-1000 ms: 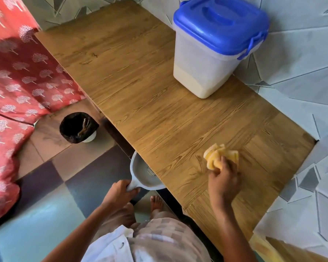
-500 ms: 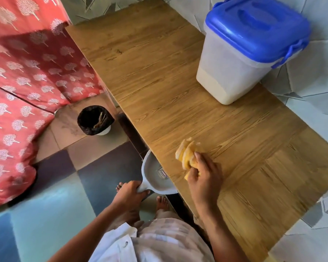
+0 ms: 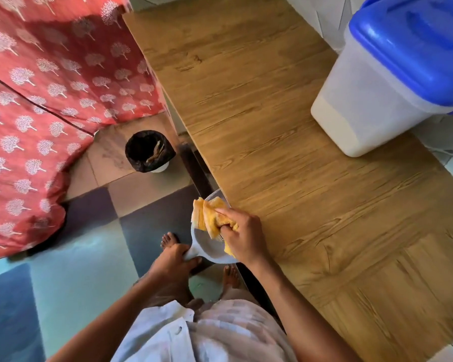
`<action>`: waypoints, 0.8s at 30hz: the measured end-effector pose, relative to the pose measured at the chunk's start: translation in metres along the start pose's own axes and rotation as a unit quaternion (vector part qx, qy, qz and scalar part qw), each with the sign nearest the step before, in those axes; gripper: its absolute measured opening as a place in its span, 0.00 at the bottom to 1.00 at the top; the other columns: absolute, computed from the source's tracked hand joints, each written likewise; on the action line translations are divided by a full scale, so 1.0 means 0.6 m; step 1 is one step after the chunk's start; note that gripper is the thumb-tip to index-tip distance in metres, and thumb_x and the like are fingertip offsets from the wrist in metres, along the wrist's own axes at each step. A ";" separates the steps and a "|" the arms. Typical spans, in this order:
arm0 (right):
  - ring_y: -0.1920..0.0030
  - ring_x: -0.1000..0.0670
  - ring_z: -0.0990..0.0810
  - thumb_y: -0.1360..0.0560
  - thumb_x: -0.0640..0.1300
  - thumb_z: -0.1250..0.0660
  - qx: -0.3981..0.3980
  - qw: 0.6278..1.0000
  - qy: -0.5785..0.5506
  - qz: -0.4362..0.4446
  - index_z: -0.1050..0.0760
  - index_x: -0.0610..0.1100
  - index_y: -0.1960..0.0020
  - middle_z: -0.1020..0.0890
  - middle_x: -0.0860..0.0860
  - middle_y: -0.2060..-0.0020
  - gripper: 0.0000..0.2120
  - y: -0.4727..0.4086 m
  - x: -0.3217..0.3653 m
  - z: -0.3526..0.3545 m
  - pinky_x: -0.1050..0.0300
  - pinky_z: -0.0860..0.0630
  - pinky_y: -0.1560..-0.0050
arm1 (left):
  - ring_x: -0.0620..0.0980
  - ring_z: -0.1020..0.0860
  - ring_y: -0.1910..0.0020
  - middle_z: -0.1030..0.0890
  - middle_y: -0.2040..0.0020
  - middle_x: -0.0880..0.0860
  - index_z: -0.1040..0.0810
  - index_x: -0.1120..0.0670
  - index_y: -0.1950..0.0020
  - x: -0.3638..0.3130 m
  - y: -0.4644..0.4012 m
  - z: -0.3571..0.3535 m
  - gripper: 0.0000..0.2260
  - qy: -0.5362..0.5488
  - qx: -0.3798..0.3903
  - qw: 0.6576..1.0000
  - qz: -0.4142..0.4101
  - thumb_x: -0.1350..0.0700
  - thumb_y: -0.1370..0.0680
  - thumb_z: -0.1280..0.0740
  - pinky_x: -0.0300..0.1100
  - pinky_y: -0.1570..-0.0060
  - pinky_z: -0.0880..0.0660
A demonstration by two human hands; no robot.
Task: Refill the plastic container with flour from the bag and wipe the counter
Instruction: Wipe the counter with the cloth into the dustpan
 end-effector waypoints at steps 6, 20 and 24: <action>0.45 0.56 0.18 0.26 0.33 0.34 -0.040 0.997 -0.062 -0.036 0.20 0.45 0.34 0.15 0.53 0.43 0.21 -0.109 0.025 -0.057 0.67 0.24 0.42 | 0.61 0.20 0.47 0.18 0.47 0.60 0.19 0.55 0.46 0.089 -0.064 0.091 0.16 0.017 -0.028 0.998 0.046 0.44 0.26 0.31 0.50 0.46 0.25; 0.46 0.59 0.20 0.26 0.29 0.36 -0.119 0.983 -0.079 -0.120 0.20 0.46 0.37 0.16 0.52 0.45 0.22 -0.471 0.110 -0.305 0.67 0.25 0.46 | 0.50 0.20 0.65 0.19 0.65 0.48 0.20 0.50 0.55 0.335 -0.303 0.468 0.08 0.085 -0.062 0.990 0.090 0.46 0.26 0.31 0.46 0.64 0.24; 0.44 0.51 0.18 0.28 0.32 0.36 -0.100 0.980 -0.093 -0.146 0.20 0.46 0.36 0.15 0.51 0.44 0.22 -0.584 0.104 -0.396 0.50 0.21 0.41 | 0.53 0.20 0.58 0.18 0.54 0.53 0.24 0.51 0.41 0.380 -0.389 0.547 0.10 0.121 -0.082 0.984 0.101 0.51 0.20 0.34 0.47 0.56 0.23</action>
Point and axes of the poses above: each hand's wrist, its own y-axis away from the middle knuckle, its own z-axis out of the back of the hand, x = y × z, the point moved 8 cm from there along -y, towards the middle knuckle
